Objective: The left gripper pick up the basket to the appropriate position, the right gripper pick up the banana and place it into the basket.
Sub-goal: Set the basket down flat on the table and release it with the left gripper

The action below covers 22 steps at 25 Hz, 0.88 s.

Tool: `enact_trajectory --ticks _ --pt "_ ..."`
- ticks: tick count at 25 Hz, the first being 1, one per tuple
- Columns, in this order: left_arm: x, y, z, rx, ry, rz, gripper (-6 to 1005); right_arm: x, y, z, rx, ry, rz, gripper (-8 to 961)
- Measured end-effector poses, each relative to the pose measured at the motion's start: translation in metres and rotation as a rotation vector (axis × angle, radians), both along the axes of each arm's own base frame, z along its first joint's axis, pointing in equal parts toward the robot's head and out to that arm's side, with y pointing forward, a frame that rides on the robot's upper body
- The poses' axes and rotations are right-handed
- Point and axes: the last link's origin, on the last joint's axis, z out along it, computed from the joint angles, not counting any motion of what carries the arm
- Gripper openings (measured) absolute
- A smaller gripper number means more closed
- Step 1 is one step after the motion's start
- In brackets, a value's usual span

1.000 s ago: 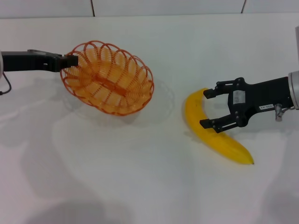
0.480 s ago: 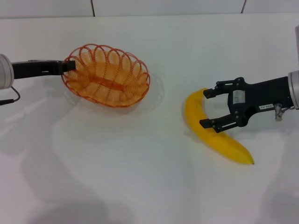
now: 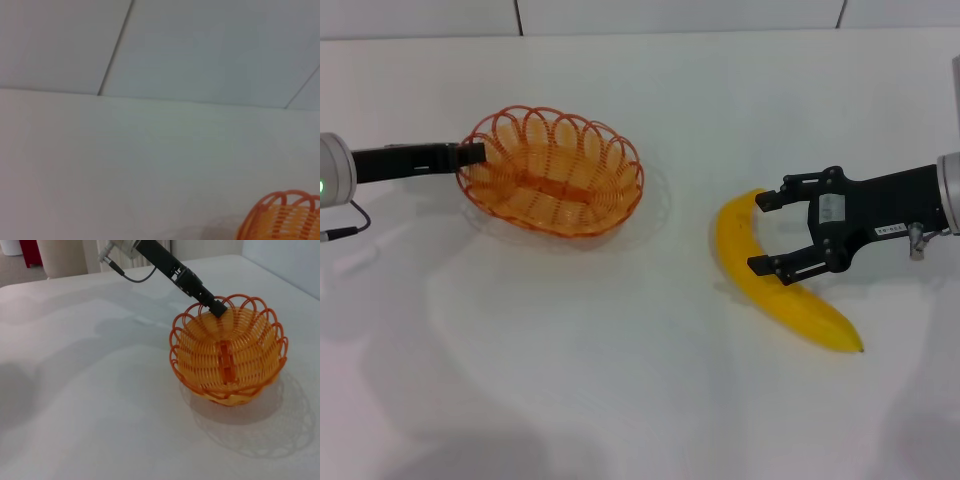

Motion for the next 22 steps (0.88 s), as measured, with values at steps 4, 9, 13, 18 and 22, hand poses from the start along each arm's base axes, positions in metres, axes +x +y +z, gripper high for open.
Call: enact_trajectory --ticks 4,9,13,18,22 --pt "-0.006 -0.002 -0.007 -0.001 0.002 0.033 119 0.0 0.0 0.0 0.0 0.0 -0.001 881" --pt "-0.008 -0.002 -0.01 0.0 0.007 0.044 122 0.0 0.0 0.0 0.0 0.0 -0.001 881" --pt "-0.01 -0.002 -0.013 0.004 0.008 0.062 125 0.0 0.0 0.0 -0.001 0.0 -0.001 881" --pt "-0.01 -0.003 -0.016 0.008 -0.004 0.074 128 0.0 -0.001 -0.002 -0.007 0.006 -0.004 881" --pt "-0.012 -0.002 -0.017 0.017 0.003 0.082 131 0.0 -0.001 -0.003 -0.01 0.007 -0.001 881"
